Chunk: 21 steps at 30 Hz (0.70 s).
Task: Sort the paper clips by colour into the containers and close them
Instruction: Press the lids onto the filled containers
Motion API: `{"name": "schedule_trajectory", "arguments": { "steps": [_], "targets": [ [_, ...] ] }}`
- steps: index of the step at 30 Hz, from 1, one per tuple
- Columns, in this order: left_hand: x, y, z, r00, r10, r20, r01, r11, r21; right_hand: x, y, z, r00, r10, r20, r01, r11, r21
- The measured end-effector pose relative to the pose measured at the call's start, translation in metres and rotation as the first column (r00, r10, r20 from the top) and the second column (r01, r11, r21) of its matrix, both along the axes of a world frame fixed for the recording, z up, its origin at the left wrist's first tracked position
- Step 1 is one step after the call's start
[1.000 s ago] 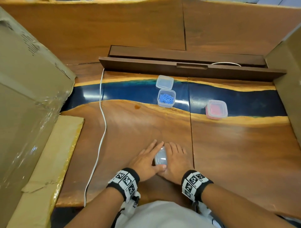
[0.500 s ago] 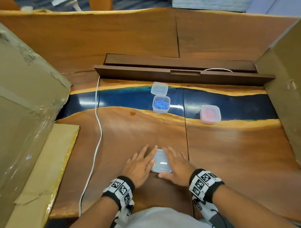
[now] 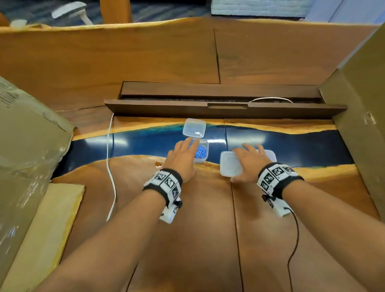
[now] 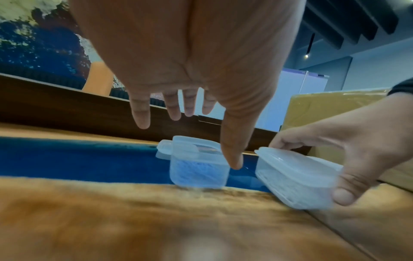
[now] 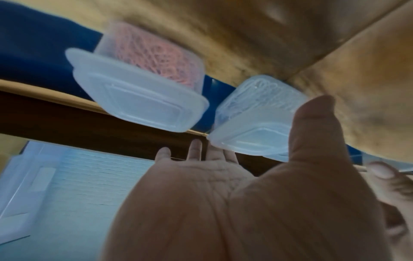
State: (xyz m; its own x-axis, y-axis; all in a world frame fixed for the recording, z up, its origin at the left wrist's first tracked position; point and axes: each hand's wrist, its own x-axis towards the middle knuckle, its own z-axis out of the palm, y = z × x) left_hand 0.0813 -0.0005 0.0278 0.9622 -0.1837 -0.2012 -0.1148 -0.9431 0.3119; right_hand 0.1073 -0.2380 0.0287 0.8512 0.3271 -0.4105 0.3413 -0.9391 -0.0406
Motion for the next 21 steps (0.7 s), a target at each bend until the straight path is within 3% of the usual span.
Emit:
{"name": "schedule_trajectory", "arguments": {
  "steps": [5, 10, 12, 17, 21],
  "targets": [
    [0.049, 0.001, -0.013, 0.985, -0.08, -0.152, 0.087, 0.995, 0.044, 0.023, 0.003, 0.0, 0.999, 0.015, -0.053, -0.016, 0.999, -0.028],
    [0.052, 0.005, -0.027, 0.98, -0.119, -0.159, 0.107, 0.991, -0.08, 0.067, 0.044, 0.015, 0.999, -0.029, -0.017, 0.032, 0.962, 0.273],
    [0.041, 0.008, -0.028, 0.978, -0.123, -0.166, 0.102, 0.986, -0.134, 0.09, 0.071, 0.01, 1.0, 0.0, -0.007, 0.002, 0.948, 0.317],
    [-0.008, 0.021, -0.026, 0.961, -0.17, -0.219, 0.133, 0.975, -0.176, 0.124, 0.127, -0.022, 1.0, 0.006, -0.009, -0.004, 0.973, 0.23],
    [-0.053, 0.034, -0.025, 0.958, -0.177, -0.224, 0.168, 0.984, -0.059, 0.124, 0.143, -0.041, 0.999, 0.019, -0.043, -0.016, 0.997, 0.077]
  ]
}}
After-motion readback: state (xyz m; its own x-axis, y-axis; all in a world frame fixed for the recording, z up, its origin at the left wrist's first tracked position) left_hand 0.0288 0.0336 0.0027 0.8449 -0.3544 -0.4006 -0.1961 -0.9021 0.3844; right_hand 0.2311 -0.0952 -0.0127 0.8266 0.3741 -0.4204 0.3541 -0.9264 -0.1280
